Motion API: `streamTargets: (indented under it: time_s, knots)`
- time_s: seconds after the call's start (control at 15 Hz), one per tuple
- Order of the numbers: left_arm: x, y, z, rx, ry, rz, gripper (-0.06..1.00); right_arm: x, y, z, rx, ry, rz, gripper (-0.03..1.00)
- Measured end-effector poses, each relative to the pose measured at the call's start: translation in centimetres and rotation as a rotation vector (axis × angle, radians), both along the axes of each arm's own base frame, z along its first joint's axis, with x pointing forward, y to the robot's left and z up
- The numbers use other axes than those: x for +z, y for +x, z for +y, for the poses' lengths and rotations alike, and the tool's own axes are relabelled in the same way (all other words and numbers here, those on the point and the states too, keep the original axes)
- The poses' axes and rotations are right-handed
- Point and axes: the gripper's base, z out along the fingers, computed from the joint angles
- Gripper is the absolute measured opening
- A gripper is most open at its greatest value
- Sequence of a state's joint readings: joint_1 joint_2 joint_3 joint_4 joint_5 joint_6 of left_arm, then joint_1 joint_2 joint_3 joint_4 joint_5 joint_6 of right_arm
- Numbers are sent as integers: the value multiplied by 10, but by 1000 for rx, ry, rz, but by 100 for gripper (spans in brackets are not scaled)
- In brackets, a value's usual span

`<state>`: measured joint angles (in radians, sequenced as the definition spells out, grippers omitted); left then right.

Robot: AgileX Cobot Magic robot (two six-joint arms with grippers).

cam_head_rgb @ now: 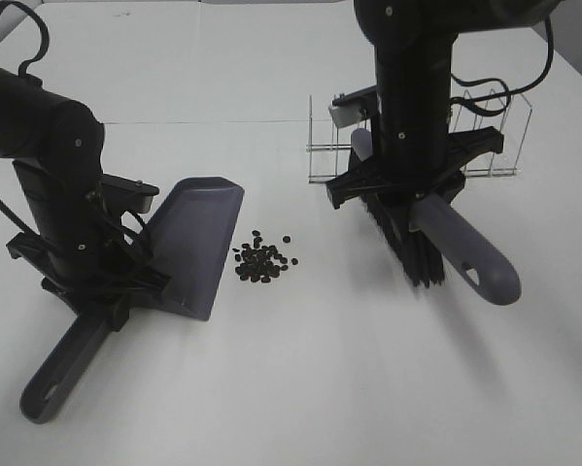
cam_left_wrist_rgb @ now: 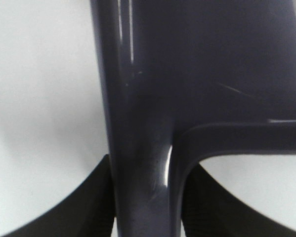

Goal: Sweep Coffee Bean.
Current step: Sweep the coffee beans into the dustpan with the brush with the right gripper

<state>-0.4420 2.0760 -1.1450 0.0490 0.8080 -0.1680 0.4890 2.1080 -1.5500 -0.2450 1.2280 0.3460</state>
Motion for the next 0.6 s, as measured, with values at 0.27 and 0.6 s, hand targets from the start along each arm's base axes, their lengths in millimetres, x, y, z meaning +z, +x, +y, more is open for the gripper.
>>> streamTargets:
  time_s: [0.27,0.6]
  knots:
    - [0,0,0,0,0,-1,34,-28,7,10,-54,32,51,30]
    - [0,0,0,-1,0,-1,34,-40,21,48,-53,130,57,30]
